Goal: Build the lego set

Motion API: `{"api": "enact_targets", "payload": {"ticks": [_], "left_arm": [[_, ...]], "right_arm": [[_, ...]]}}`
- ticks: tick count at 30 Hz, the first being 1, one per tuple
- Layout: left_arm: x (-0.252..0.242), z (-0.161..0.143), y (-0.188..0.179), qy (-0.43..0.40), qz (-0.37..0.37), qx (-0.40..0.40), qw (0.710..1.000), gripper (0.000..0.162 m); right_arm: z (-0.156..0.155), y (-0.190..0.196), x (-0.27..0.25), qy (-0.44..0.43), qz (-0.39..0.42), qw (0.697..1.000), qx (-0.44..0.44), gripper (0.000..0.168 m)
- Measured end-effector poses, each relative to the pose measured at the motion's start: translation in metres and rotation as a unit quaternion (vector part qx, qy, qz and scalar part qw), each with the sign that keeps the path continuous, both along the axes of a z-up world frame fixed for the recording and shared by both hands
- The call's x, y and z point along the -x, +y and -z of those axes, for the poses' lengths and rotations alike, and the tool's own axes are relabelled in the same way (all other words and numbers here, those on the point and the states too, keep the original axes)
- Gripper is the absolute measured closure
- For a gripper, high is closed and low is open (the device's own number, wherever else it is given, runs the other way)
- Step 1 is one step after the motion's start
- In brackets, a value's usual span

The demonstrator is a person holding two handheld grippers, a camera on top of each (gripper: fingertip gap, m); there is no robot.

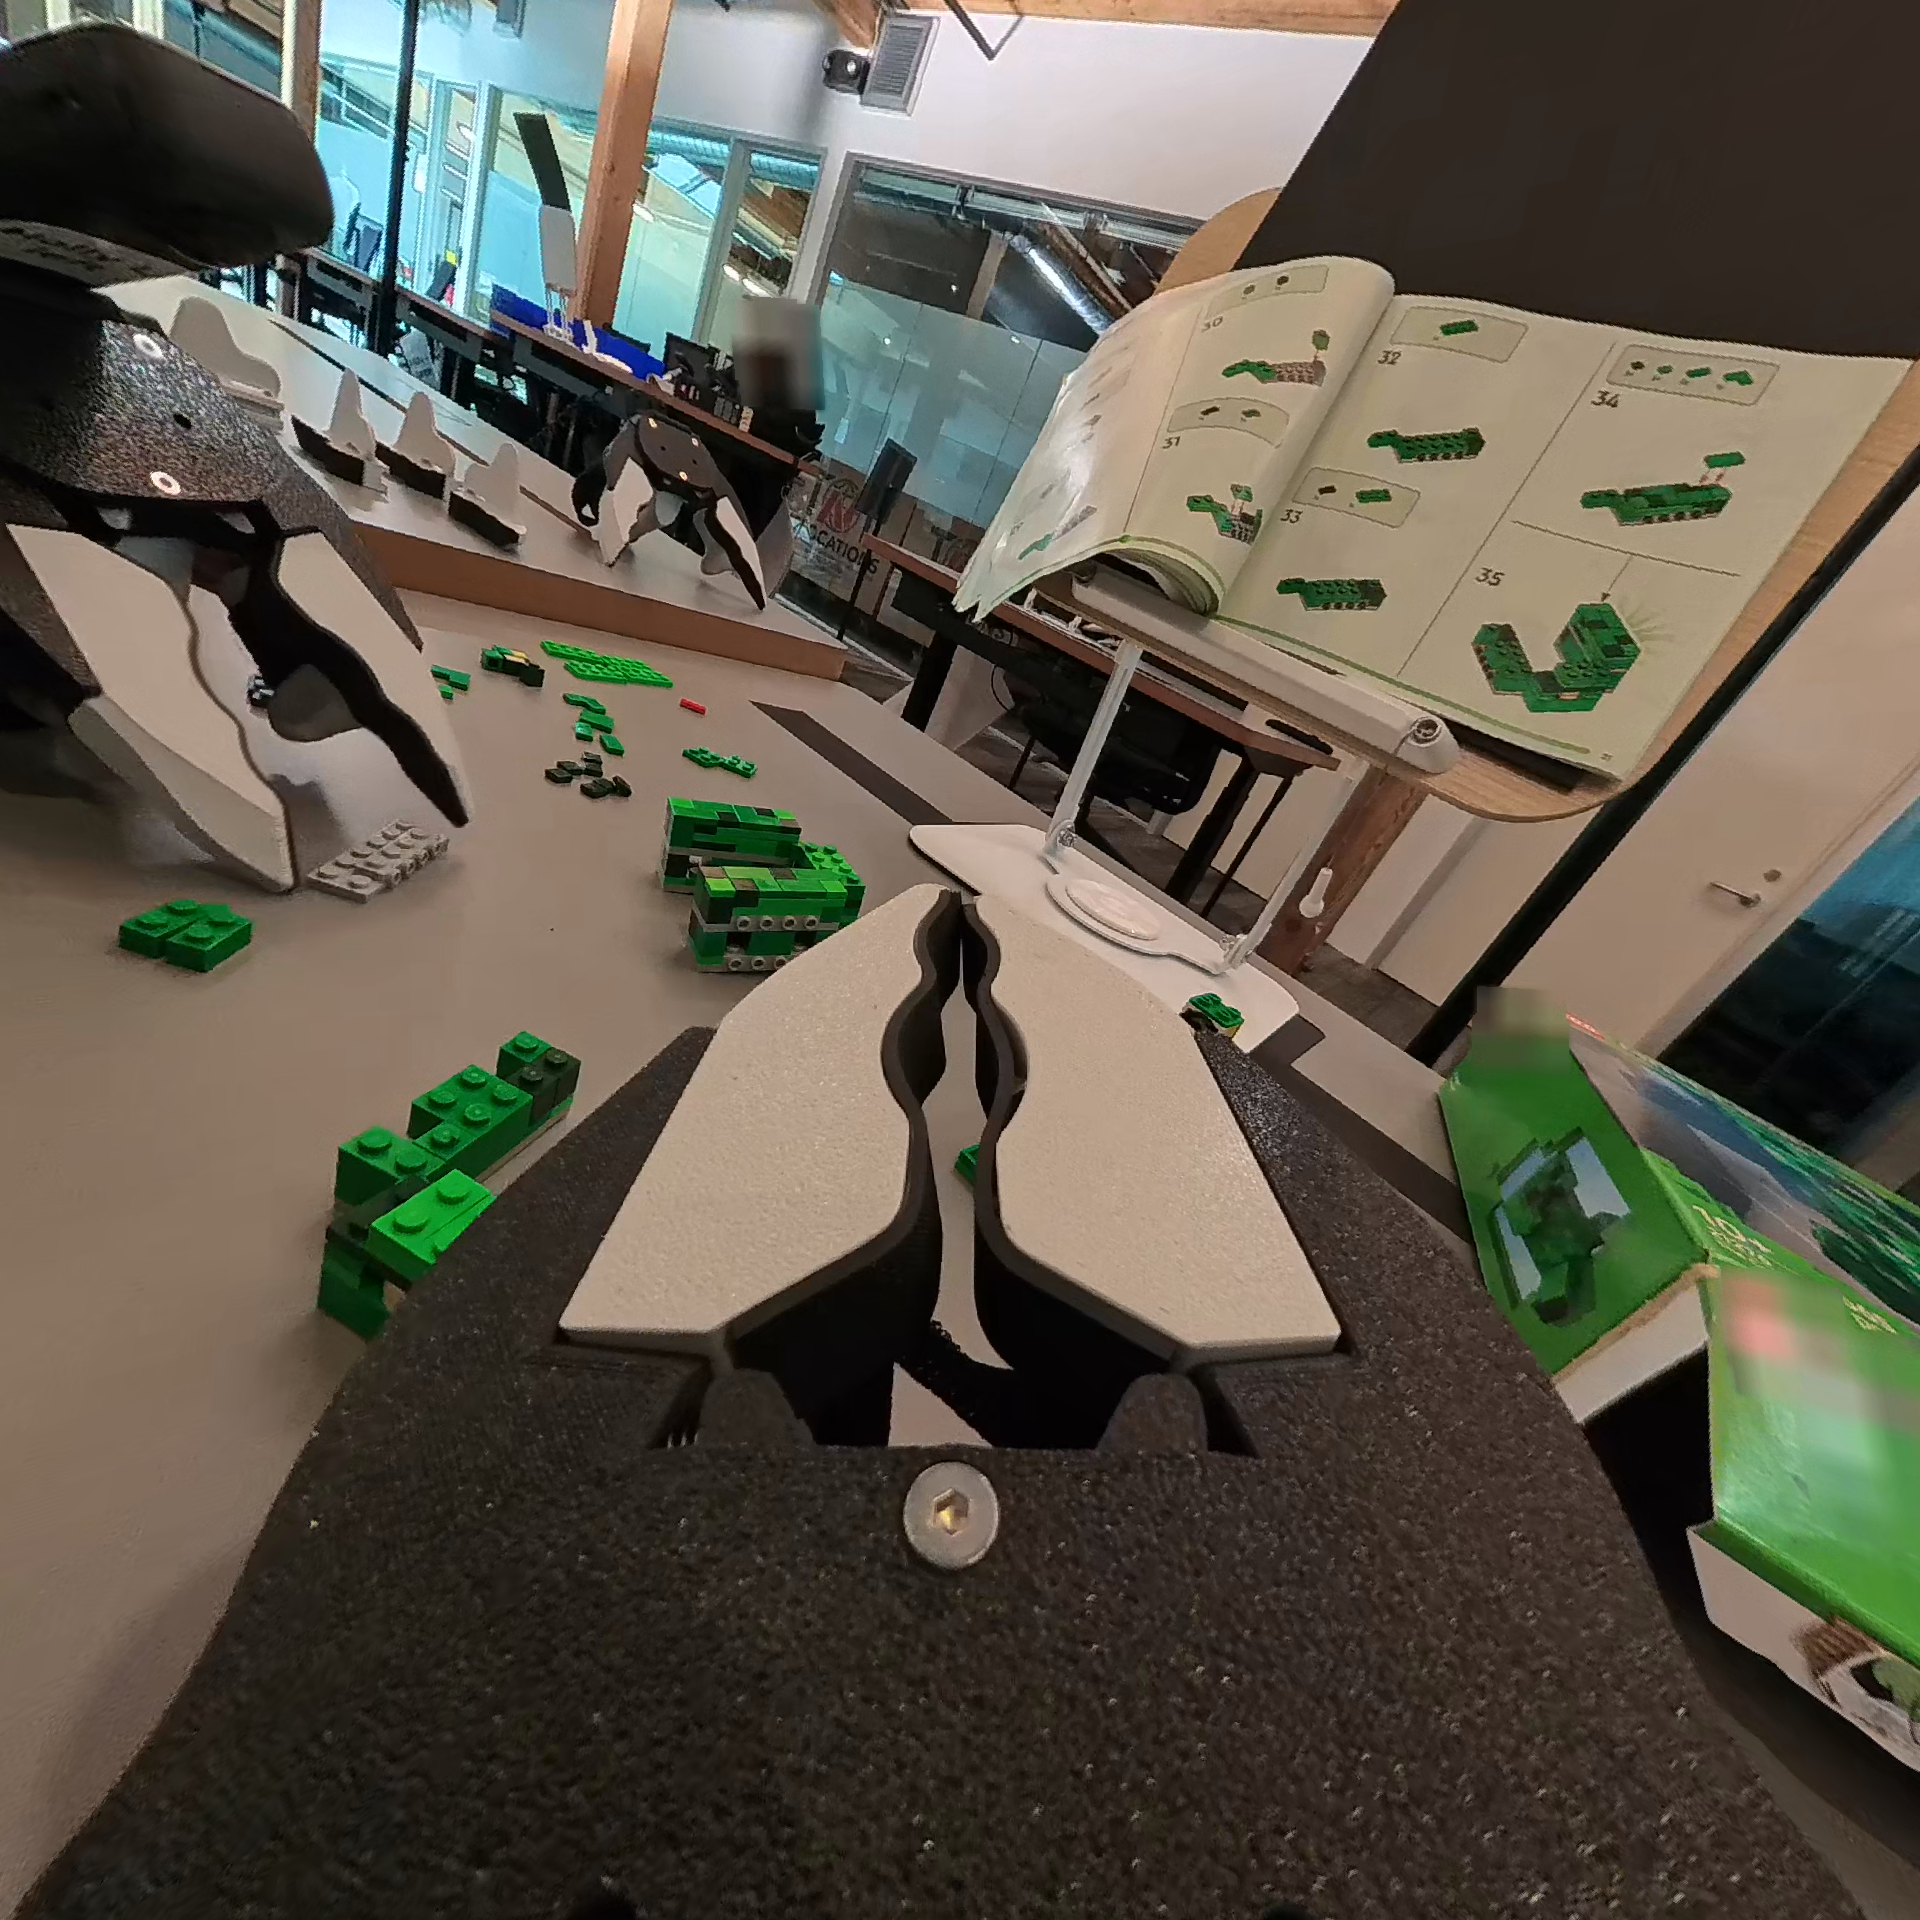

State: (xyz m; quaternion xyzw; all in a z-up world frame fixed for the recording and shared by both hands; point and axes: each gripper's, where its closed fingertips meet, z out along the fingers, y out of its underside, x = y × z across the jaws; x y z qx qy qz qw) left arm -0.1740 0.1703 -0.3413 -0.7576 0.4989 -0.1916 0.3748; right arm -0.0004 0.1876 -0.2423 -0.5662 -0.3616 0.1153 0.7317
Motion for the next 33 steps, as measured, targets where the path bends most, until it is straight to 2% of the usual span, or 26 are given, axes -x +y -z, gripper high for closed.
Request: {"api": "enact_targets", "payload": {"ticks": [14, 17, 21, 31, 33], "left_arm": [[0.015, -0.009, 0.006, -0.008, -0.018, -0.018, 1.0, 0.094], [0.022, -0.012, 0.012, -0.012, -0.041, -0.034, 0.998, 0.103], [0.025, -0.014, 0.018, -0.01, -0.056, -0.053, 0.997, 0.105], [0.036, -0.007, 0.034, 0.051, -0.106, -0.098, 0.988, 0.115], [0.035, -0.009, 0.041, 0.062, -0.127, -0.123, 0.982, 0.123]], "right_arm": [[0.001, 0.0, 0.002, -0.006, -0.001, 1.0, -0.003, 0.168], [0.001, 0.0, 0.002, -0.006, -0.002, 1.0, -0.003, 0.168], [0.001, 0.0, 0.002, -0.006, -0.002, 1.0, -0.003, 0.168], [0.001, 0.0, 0.003, -0.009, -0.003, 1.0, -0.004, 0.168], [0.002, -0.001, 0.003, -0.01, -0.003, 1.0, -0.004, 0.168]]}}
